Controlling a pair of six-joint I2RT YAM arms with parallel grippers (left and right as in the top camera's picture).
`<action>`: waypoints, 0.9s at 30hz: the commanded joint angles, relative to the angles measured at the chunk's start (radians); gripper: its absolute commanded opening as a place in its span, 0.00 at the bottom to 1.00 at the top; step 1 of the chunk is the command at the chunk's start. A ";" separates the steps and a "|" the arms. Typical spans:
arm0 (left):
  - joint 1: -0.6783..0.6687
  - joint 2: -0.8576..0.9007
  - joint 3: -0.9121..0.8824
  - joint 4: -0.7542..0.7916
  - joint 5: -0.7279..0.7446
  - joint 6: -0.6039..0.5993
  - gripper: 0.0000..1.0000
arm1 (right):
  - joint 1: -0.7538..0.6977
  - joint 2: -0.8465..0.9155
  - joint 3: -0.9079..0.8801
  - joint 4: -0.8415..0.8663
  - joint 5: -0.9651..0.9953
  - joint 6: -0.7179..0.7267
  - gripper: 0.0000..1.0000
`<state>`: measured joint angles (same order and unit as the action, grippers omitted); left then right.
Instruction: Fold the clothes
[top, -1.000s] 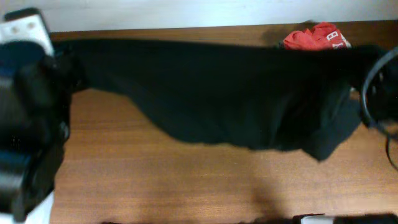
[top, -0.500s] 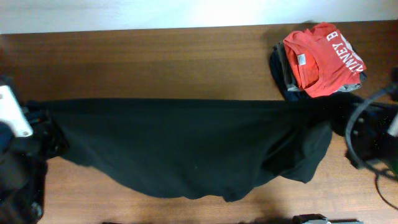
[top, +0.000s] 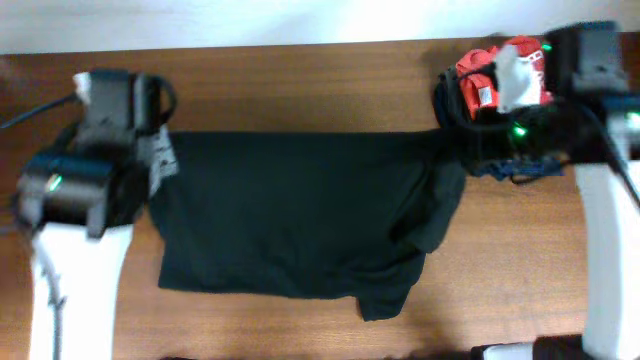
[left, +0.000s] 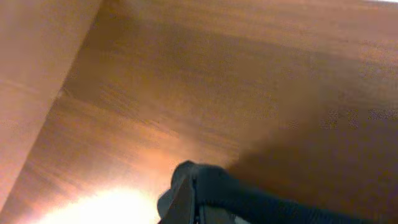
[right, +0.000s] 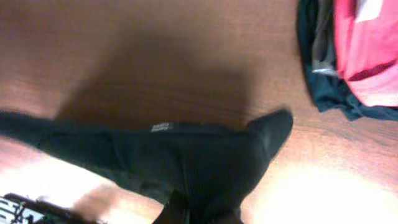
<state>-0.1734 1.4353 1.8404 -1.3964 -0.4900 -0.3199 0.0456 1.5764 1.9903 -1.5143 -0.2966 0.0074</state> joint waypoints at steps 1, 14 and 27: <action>0.012 0.105 -0.051 0.093 -0.039 -0.028 0.01 | 0.036 0.096 -0.018 0.076 0.012 -0.019 0.04; 0.090 0.516 -0.087 0.550 -0.082 0.035 0.01 | 0.070 0.504 -0.018 0.472 0.013 -0.018 0.04; 0.183 0.594 -0.087 0.576 0.008 0.090 0.01 | 0.055 0.523 -0.016 0.352 0.016 -0.018 0.04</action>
<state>-0.0059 2.0357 1.7519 -0.7959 -0.4915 -0.2550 0.1135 2.1143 1.9686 -1.1259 -0.2909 -0.0040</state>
